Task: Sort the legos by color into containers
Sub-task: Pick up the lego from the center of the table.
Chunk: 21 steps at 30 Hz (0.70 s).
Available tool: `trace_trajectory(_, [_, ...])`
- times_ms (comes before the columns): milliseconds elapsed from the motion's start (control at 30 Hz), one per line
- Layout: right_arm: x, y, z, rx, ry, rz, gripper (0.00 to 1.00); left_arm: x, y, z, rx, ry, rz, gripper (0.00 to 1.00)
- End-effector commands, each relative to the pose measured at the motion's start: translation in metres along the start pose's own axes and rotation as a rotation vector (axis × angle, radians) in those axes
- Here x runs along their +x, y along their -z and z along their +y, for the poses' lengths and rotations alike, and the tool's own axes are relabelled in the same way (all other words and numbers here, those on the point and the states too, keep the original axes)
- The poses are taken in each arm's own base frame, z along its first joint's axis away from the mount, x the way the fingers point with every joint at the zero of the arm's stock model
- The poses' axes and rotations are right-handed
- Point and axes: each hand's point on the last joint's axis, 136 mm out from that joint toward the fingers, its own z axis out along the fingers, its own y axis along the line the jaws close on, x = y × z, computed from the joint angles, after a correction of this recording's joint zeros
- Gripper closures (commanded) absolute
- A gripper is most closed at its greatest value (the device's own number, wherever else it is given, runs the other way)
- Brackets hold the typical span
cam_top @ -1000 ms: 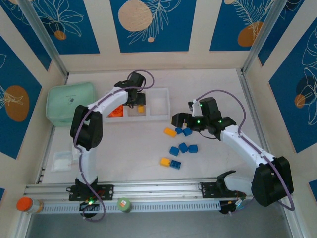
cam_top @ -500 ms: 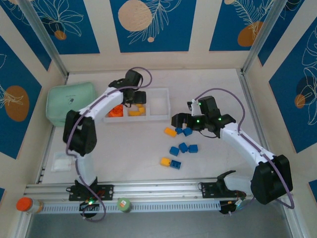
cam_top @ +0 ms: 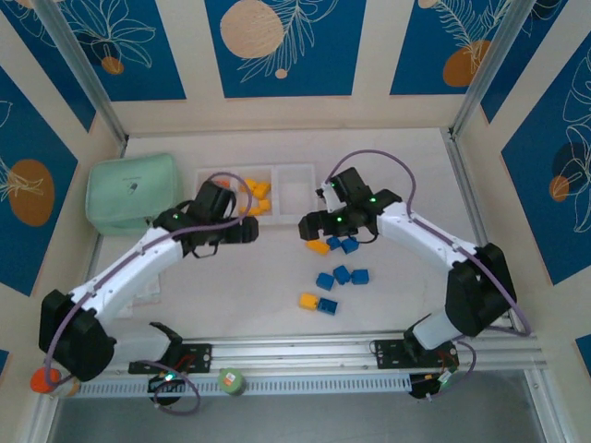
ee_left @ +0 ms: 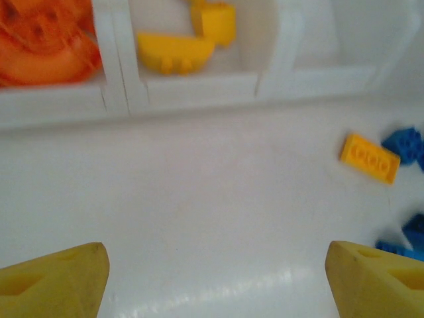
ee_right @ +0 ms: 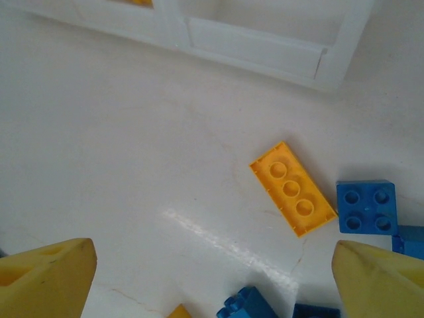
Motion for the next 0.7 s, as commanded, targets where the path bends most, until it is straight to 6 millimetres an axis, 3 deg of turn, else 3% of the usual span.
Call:
trace_trajectory(0, [0.005,-0.014,-0.008,0.084,0.074,0.067,0.13,0.018,0.006,-0.016,0.078,0.026,-0.002,0.14])
trace_trajectory(333, [-0.003,-0.062,-0.022,0.225,0.247,0.131,0.31,0.060,0.001,-0.034,0.139,0.037,0.002,0.07])
trace_trajectory(667, [-0.003,-0.096,-0.035,0.268,0.323,0.147,0.32,0.066,0.002,-0.020,0.114,0.086,-0.029,0.01])
